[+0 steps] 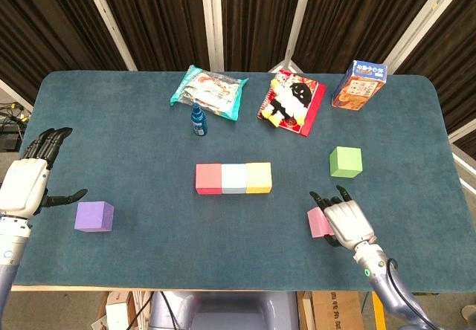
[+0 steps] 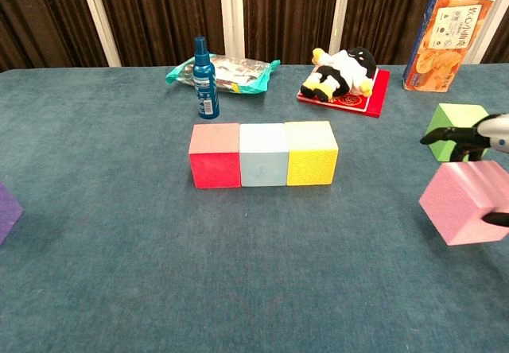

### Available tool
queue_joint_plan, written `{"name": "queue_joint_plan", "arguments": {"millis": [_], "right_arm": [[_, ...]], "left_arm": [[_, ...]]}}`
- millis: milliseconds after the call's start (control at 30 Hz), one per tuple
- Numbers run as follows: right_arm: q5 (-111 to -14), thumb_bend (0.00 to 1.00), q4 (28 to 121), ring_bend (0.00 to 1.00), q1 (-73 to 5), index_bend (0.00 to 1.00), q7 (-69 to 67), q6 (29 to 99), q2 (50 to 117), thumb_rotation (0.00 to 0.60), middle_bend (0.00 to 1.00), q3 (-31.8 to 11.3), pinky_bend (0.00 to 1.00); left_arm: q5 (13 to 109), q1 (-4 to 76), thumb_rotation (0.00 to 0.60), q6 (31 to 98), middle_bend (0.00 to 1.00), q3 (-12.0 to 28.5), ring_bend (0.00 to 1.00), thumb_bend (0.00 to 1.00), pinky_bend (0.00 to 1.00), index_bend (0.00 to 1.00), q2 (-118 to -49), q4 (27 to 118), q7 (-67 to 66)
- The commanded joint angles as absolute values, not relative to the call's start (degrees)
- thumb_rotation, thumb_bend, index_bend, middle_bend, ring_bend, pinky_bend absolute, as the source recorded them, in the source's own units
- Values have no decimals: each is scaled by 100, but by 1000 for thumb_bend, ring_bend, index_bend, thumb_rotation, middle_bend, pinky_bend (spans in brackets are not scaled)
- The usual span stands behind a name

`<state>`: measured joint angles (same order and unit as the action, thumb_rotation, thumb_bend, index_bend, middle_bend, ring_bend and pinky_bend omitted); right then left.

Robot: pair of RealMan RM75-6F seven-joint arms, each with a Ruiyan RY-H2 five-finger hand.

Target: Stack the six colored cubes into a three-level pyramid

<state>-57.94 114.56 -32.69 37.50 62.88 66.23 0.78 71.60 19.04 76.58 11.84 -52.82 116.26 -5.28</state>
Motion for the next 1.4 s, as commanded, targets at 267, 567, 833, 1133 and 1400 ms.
{"name": "queue_joint_plan", "arguments": {"millis": [267, 567, 833, 1133, 1400], "right_arm": [[-4899, 321, 11898, 289, -3854, 0, 4458, 6359, 6551, 600, 404, -472, 0], [-3185, 321, 12531, 289, -4856, 0, 5353, 6786, 6568, 600, 404, -1269, 0], [-1651, 321, 12531, 289, -5938, 0, 5778, 7182, 6950, 600, 404, -2032, 0], [-324, 321, 12006, 289, -7121, 0, 6339, 7685, 7751, 600, 407, -2366, 0], [480, 320, 11438, 289, -7699, 0, 6531, 8055, 8305, 600, 408, -2674, 0]], "left_arm": [[7156, 1900, 600, 7655, 54, 1188, 36, 142, 109, 0, -5270, 11613, -507], [7115, 1911, 600, 7619, 54, 1204, 36, 142, 109, 0, -5256, 11614, -450], [7026, 1914, 600, 7573, 54, 1235, 36, 142, 109, 0, -5222, 11554, -345], [6927, 1936, 600, 7512, 54, 1274, 36, 142, 109, 0, -5202, 11488, -259], [6936, 1931, 600, 7473, 54, 1276, 36, 142, 109, 0, -5159, 11499, -155]]}}
